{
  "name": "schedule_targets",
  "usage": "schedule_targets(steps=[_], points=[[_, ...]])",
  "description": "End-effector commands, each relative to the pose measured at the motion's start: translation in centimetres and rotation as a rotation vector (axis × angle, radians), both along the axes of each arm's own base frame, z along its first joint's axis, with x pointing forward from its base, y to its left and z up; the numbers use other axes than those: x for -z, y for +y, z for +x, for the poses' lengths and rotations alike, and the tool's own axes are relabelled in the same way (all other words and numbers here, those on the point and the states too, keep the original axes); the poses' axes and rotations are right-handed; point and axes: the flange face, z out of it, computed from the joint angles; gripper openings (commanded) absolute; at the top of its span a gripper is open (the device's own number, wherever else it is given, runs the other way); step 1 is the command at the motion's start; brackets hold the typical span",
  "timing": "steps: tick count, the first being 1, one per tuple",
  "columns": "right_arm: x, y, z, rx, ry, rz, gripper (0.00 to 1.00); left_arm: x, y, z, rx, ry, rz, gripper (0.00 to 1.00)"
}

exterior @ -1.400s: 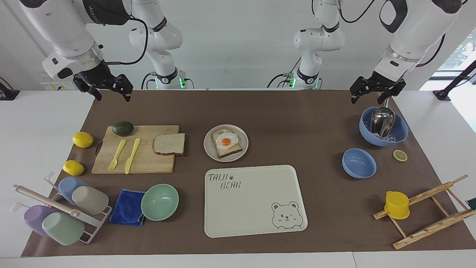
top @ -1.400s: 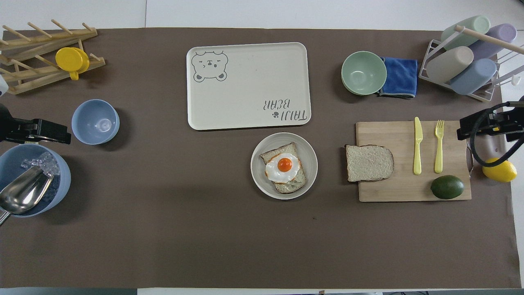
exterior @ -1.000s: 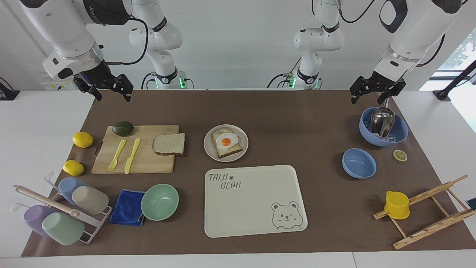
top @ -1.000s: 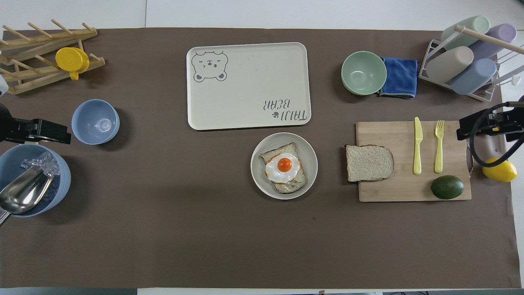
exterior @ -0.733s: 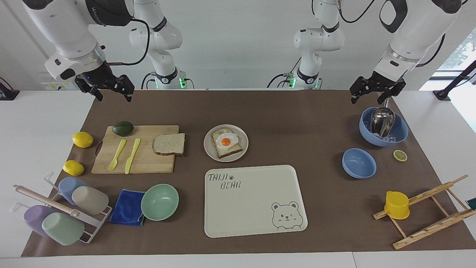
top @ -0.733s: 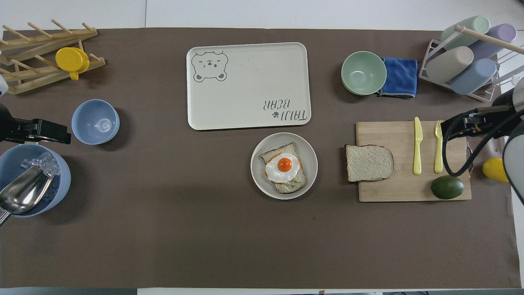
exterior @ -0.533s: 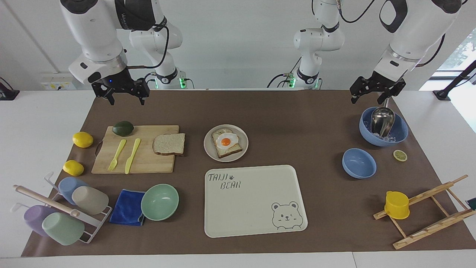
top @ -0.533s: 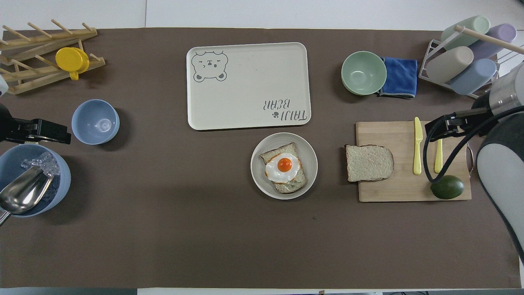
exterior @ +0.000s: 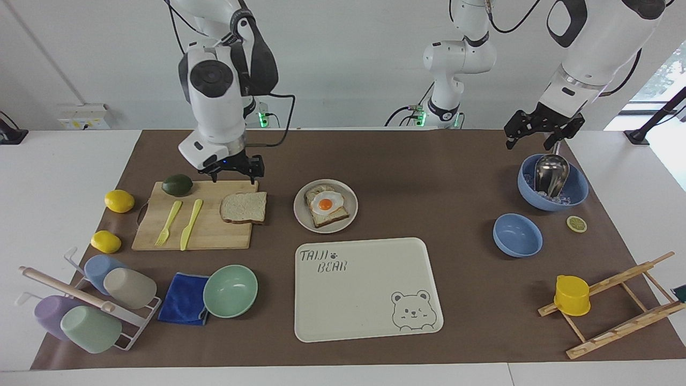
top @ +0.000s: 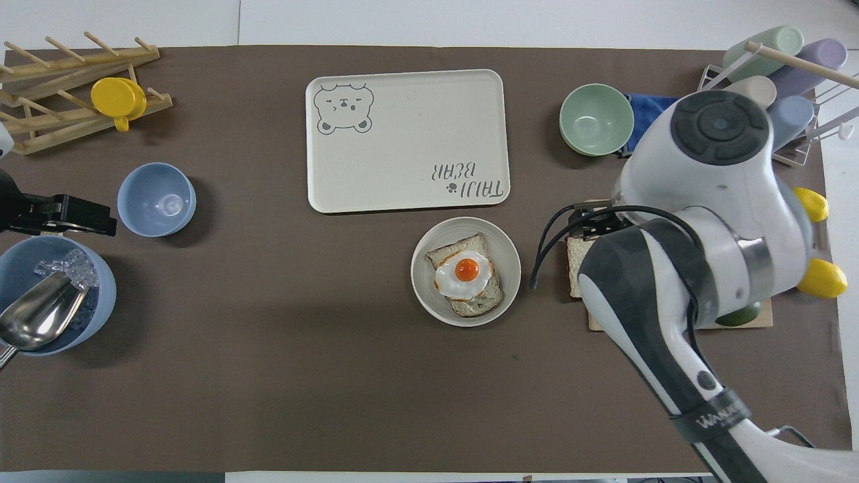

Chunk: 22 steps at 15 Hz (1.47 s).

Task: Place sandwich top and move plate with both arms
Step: 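Grasp the bread slice with the right gripper and lift it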

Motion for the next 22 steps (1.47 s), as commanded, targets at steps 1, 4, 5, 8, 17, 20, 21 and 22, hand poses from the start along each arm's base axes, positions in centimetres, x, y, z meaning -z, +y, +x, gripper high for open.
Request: schedule_targets(steps=[1,4,5,8,17,20,21,22], points=[[5.6,1.3,-1.5,-0.040,-0.042,-0.055,1.00,-0.5,0.2,-0.4,-0.004,-0.003,0.018,1.00],[11.9,4.7,-2.1,-0.020,-0.054,-0.205,1.00,-0.5,0.2,-0.4,-0.004,-0.003,0.018,1.00],[12.8,4.8,-2.1,-0.023,-0.053,-0.223,1.00,-0.5,0.2,-0.4,-0.004,-0.003,0.018,1.00],[13.3,4.7,-2.2,-0.026,-0.050,-0.224,1.00,-0.5,0.2,-0.4,-0.004,-0.004,0.018,1.00],[14.7,3.2,-2.9,-0.019,-0.014,-0.236,1.00,-0.5,0.2,-0.4,-0.004,-0.003,0.018,1.00],[15.2,2.7,-3.3,-0.017,0.000,-0.241,0.95,-0.5,0.2,-0.4,-0.004,-0.003,0.018,1.00],[15.4,2.6,-3.6,-0.018,0.005,-0.244,0.92,-0.5,0.2,-0.4,-0.004,-0.003,0.018,1.00],[15.5,2.6,-3.7,-0.019,0.007,-0.245,0.90,-0.5,0.2,-0.4,-0.004,-0.003,0.018,1.00]])
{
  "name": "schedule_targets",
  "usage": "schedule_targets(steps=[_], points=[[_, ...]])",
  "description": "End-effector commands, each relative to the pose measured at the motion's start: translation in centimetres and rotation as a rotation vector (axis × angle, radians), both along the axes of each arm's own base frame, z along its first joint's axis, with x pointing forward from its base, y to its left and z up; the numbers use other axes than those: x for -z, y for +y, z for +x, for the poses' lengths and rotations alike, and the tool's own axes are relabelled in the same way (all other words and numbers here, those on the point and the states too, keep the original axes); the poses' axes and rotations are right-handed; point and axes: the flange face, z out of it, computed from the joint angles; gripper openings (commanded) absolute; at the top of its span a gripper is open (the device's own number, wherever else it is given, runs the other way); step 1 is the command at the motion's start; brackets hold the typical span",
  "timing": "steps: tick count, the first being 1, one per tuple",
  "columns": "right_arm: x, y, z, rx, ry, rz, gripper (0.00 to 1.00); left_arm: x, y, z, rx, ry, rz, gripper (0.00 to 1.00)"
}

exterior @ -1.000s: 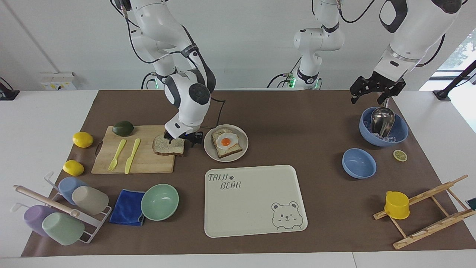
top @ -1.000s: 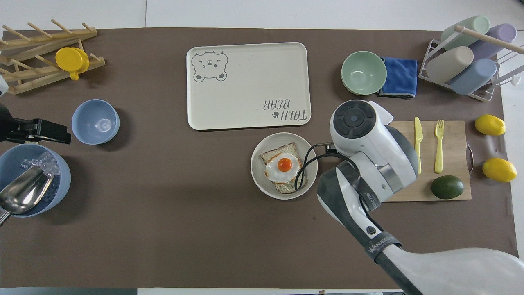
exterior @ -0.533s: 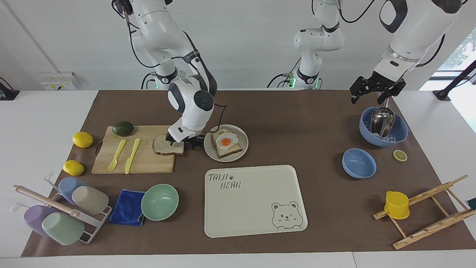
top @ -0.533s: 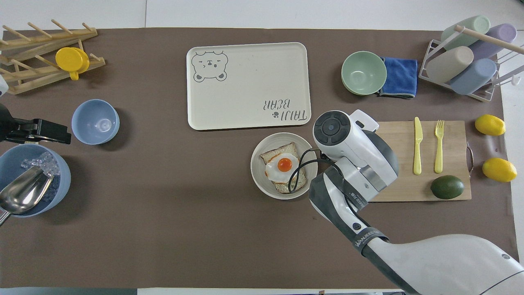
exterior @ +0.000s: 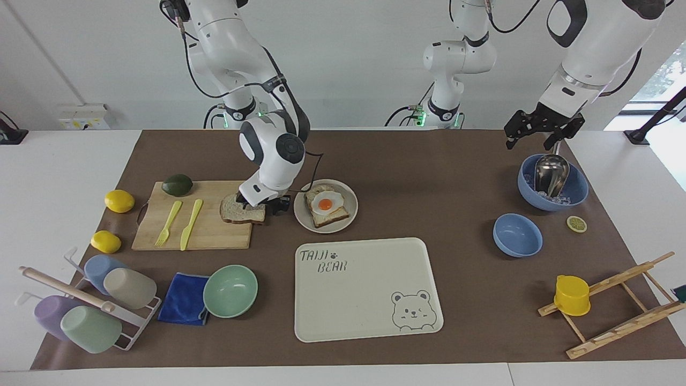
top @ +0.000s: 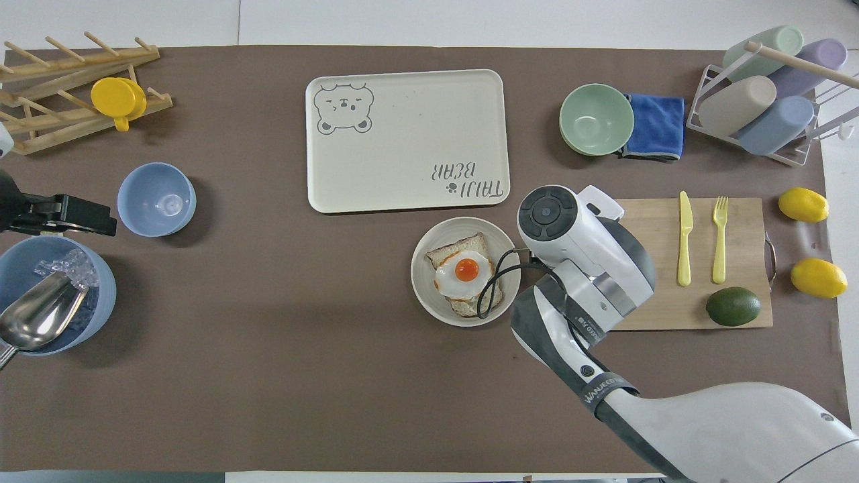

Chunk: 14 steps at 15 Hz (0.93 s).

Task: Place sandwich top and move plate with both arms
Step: 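Grasp the bread slice with the right gripper and lift it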

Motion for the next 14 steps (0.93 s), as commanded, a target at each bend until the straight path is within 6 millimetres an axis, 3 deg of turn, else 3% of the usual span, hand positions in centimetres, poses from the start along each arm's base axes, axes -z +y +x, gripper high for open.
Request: schedule_targets(steps=[1,5,6,10,11,14], points=[[0.1,-0.8,-0.6,-0.011,-0.004,-0.010,0.87,-0.5,0.2,-0.4,-0.004,-0.003,0.018,1.00],[0.4,-1.4,-0.9,-0.002,0.006,-0.016,0.72,-0.5,0.2,-0.4,-0.004,-0.003,0.018,1.00],[0.5,-1.4,-1.0,-0.002,0.008,-0.018,0.63,-0.5,0.2,-0.4,-0.004,-0.004,0.018,1.00],[0.5,-1.3,-1.1,-0.004,0.014,-0.022,0.17,-0.5,0.2,-0.4,-0.004,-0.003,0.018,1.00],[0.2,-0.9,-1.1,-0.009,0.019,-0.029,0.00,-0.5,0.2,-0.4,-0.004,-0.003,0.018,1.00],[-1.7,1.2,-0.4,-0.028,0.029,-0.041,0.00,-0.5,0.2,-0.4,-0.004,-0.003,0.018,1.00]])
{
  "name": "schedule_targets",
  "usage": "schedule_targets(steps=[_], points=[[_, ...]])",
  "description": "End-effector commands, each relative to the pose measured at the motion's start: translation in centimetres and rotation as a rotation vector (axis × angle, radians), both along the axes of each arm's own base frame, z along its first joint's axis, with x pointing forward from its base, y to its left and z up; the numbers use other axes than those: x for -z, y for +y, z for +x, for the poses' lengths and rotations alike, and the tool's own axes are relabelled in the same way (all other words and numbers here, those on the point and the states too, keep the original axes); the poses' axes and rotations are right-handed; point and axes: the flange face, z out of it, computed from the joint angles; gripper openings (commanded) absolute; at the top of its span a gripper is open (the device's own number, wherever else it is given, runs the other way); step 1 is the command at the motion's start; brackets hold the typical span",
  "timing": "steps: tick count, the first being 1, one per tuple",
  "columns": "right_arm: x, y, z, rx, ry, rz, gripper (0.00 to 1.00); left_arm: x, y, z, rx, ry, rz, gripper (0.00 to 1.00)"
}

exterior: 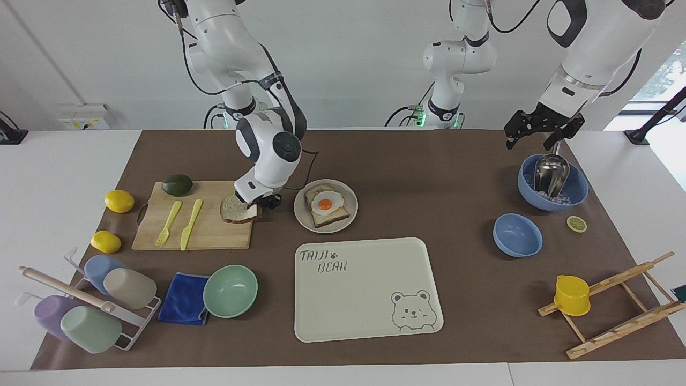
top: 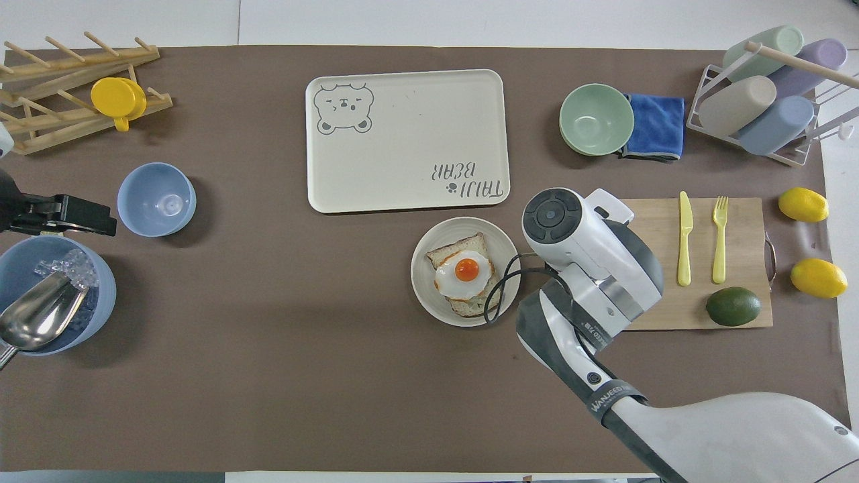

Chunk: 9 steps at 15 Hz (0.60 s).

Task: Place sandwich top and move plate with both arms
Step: 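Grasp the bread slice with the right gripper and lift it, then carry the bread over the egg plate and lower it onto the sandwich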

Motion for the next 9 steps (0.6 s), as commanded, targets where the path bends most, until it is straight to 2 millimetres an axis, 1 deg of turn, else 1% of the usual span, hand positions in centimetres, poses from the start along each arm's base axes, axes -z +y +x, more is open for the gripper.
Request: schedule_targets(steps=[1,4,5,6,7,9], points=[[-1.7,2.7,1.1,-0.022,0.029,0.003,0.00,-0.5,0.2,-0.4,-0.004,-0.003,0.018,1.00],[-6.0,7.9,2.8,-0.014,0.069,0.048,0.00,-0.5,0.2,-0.4,-0.004,-0.003,0.018,1.00],[-7.1,9.4,3.2,-0.011,0.069,0.079,0.00,-0.5,0.2,-0.4,-0.004,-0.003,0.018,1.00],[-7.7,11.3,3.0,-0.026,0.069,0.110,0.00,-0.5,0.2,-0.4,-0.004,-0.003,0.018,1.00],[-8.1,12.7,2.8,-0.040,0.062,0.129,0.00,-0.4,0.2,-0.4,-0.006,-0.001,0.018,1.00],[-8.0,14.9,2.0,-0.041,0.049,0.152,0.00,-0.5,0.1,-0.5,-0.004,-0.003,0.018,1.00]])
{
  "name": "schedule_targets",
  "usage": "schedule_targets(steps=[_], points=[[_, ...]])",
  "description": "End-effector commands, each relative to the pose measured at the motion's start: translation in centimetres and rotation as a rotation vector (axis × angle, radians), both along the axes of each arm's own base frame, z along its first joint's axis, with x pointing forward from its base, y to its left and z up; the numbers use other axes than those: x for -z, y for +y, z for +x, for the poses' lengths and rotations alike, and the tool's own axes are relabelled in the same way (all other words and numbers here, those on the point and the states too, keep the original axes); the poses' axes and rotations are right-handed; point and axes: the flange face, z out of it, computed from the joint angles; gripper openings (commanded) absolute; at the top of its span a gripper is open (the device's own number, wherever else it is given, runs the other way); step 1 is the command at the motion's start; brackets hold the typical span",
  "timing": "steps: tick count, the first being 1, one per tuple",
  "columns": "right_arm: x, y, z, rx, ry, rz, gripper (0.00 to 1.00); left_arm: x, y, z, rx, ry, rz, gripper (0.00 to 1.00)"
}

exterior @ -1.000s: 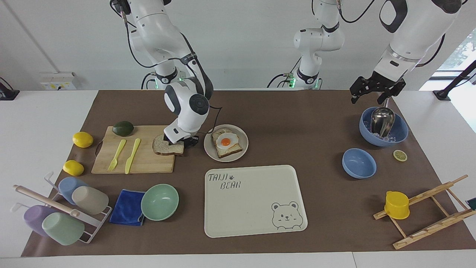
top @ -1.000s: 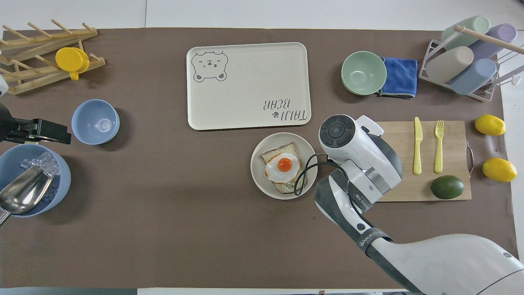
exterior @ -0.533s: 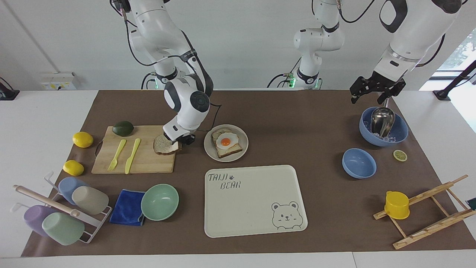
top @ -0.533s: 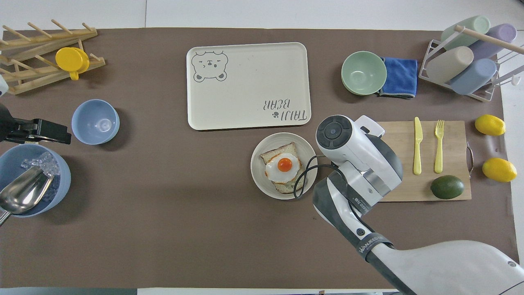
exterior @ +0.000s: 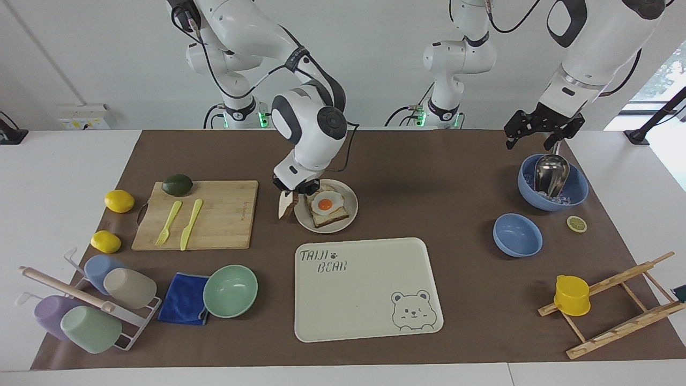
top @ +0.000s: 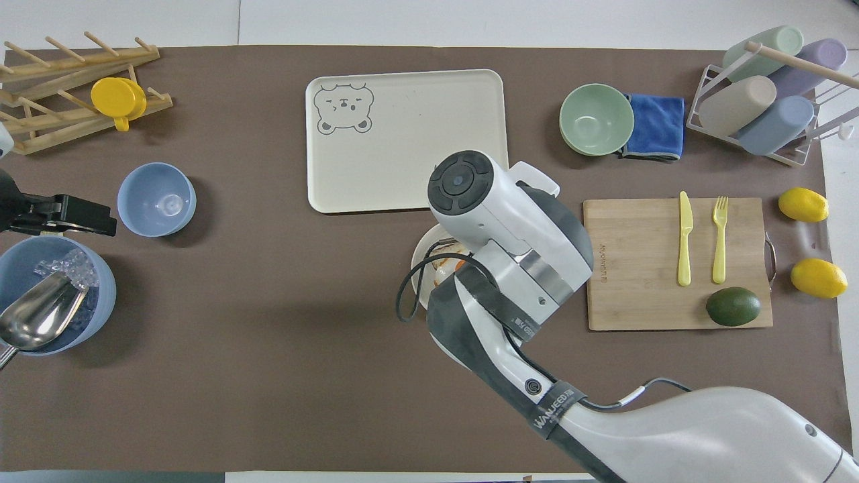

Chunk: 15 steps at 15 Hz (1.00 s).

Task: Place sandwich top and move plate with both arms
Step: 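Carry the bread over the egg plate and lower it onto the sandwich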

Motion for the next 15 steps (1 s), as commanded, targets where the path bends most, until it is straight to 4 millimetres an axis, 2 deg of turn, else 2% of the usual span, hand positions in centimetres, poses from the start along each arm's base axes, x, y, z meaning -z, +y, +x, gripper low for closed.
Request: schedule_targets(steps=[1,8,12,15], points=[[0.6,2.7,0.0,0.014,0.006,0.052,0.00,-0.4,0.1,-0.4,-0.004,-0.001,0.018,1.00],[1.8,4.2,-1.3,0.007,-0.012,0.096,0.00,-0.4,0.2,-0.5,-0.006,0.000,0.018,1.00],[0.9,3.8,-1.5,-0.014,-0.005,0.006,0.00,-0.4,0.2,-0.6,-0.006,0.000,0.018,1.00],[-0.6,4.6,-2.1,-0.048,-0.007,-0.074,0.00,-0.4,0.3,-0.6,-0.006,0.000,0.018,1.00]])
